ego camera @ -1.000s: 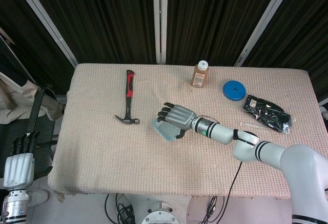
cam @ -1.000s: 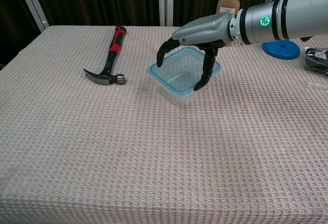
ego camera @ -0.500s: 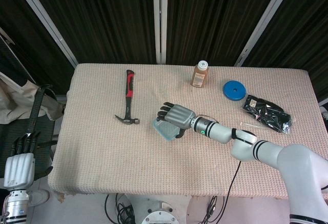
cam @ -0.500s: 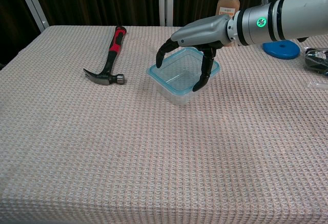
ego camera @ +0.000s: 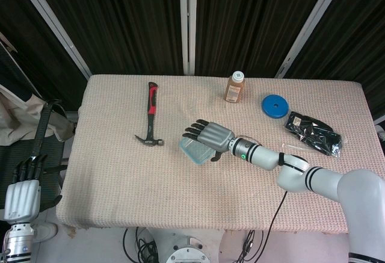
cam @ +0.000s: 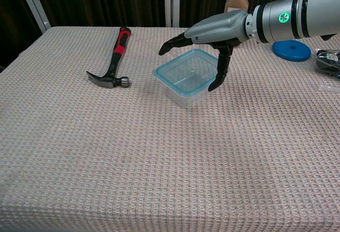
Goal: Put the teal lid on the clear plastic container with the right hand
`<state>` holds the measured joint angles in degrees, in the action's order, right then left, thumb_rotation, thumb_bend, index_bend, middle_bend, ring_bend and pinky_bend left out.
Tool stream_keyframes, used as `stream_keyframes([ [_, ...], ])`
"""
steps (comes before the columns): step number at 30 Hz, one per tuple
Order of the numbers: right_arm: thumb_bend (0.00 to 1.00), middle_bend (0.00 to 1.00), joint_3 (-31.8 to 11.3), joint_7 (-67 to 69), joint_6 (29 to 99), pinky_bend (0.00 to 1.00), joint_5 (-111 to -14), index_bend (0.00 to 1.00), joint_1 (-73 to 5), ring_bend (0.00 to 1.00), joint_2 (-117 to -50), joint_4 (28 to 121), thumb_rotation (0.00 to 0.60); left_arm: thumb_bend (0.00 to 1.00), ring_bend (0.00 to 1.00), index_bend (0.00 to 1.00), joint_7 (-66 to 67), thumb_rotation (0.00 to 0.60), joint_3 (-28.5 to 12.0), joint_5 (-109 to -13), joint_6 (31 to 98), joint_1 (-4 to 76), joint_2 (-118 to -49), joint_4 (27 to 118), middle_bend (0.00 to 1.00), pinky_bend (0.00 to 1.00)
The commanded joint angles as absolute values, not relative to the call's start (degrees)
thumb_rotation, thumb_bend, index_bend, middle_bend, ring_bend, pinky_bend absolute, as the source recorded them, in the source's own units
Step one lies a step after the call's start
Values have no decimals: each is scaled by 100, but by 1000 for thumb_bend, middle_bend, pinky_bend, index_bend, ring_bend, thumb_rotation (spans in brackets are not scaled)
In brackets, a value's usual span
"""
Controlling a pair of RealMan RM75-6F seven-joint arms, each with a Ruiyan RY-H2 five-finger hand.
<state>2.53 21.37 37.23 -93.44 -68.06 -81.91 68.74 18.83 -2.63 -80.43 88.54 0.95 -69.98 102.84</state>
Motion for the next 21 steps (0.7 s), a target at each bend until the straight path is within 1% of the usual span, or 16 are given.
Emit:
stream_keyframes([
  [1, 28, 42, 203, 1940, 3869, 0, -9241, 0, -6667, 0, -8047, 7034, 600, 0, 0, 55, 1859, 600, -262, -8057, 8861, 93, -7003, 10272, 42, 0],
  [6, 29, 111, 160, 1604, 4137, 0, -9048, 0, -6364, 0, -7823, 7285, 600, 0, 0, 56, 1809, 600, -253, -8079, 8849, 97, -7013, 10225, 42, 0],
  [9, 29, 153, 144, 1462, 4116, 0, -8915, 0, -6258, 0, -7779, 7315, 600, 0, 0, 55, 1778, 600, -258, -8097, 8828, 116, -7027, 10198, 42, 0],
  [12, 28, 174, 102, 1396, 4037, 0, -8789, 0, -6208, 0, -7820, 7259, 600, 0, 0, 55, 1760, 600, -257, -8111, 8817, 125, -7041, 10176, 42, 0],
  [21, 29, 197, 62, 1368, 3771, 0, -8710, 0, -6204, 0, -8118, 6907, 600, 0, 0, 55, 1712, 600, -237, -8089, 8816, 101, -7052, 10144, 42, 0],
])
